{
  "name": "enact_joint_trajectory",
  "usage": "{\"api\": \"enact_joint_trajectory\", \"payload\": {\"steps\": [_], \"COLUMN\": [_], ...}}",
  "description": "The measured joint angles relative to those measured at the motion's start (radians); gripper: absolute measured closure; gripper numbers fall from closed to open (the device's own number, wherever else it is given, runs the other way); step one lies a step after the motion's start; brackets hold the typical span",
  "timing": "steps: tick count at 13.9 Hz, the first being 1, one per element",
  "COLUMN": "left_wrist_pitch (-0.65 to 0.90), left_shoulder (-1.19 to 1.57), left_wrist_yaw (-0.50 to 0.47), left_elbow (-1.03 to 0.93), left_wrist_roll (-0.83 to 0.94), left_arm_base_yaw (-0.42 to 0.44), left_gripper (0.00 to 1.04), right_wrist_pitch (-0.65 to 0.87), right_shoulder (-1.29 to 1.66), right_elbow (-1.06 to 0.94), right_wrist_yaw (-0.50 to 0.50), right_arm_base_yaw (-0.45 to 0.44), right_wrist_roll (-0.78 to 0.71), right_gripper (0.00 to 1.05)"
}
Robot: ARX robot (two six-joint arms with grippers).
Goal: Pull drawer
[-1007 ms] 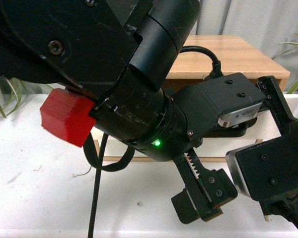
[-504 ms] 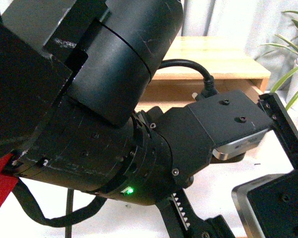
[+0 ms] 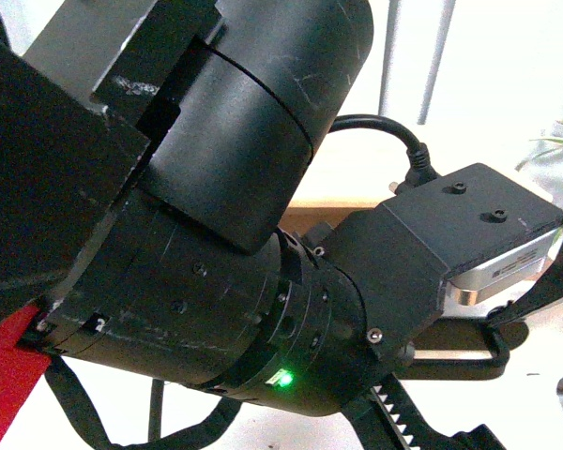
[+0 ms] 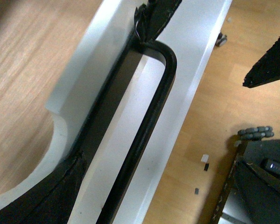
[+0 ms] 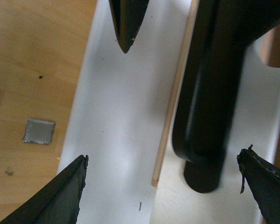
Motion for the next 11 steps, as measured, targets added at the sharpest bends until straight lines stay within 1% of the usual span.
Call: {"api": "enact_joint_trajectory", "payload": {"steps": [2, 3, 6, 7, 9, 10, 11], "left_wrist_pitch": [0.012, 0.019, 0.105, 0.147, 0.204, 0.253, 0.299], "left_shoulder": [-0.046, -0.078, -0.261, -0.316, -0.396, -0.433, -0.475], "left_wrist_yaw": [0.022, 0.048, 0.106, 0.124, 0.111, 0.083, 0.055], "left_elbow": [-0.008, -0.014, -0.047, -0.075, -0.154, -0.195, -0.223], "left_wrist_roll": [-0.04, -0.065, -0.175, -0.227, -0.328, -0.381, -0.443], "left_arm_base_yaw": [0.019, 0.033, 0.09, 0.115, 0.176, 0.23, 0.294], "left_gripper": [0.07, 0.07, 0.07, 0.07, 0.07, 0.07, 0.07], "right_wrist_pitch": [-0.039, -0.053, -0.102, -0.097, -0.016, 0.083, 0.216], "right_shoulder": [-0.042, -0.064, -0.129, -0.151, -0.17, -0.173, -0.174], "right_elbow": [0.026, 0.033, 0.069, 0.072, 0.071, 0.062, 0.045], "right_wrist_yaw": [-0.029, -0.053, -0.172, -0.228, -0.309, -0.313, -0.292], "right_arm_base_yaw": [-0.016, -0.025, -0.074, -0.099, -0.159, -0.188, -0.217], "right_wrist_roll": [0.021, 0.04, 0.172, 0.226, 0.374, 0.466, 0.6], "right_gripper": [0.06, 0.06, 0.06, 0.06, 0.06, 0.06, 0.06]}}
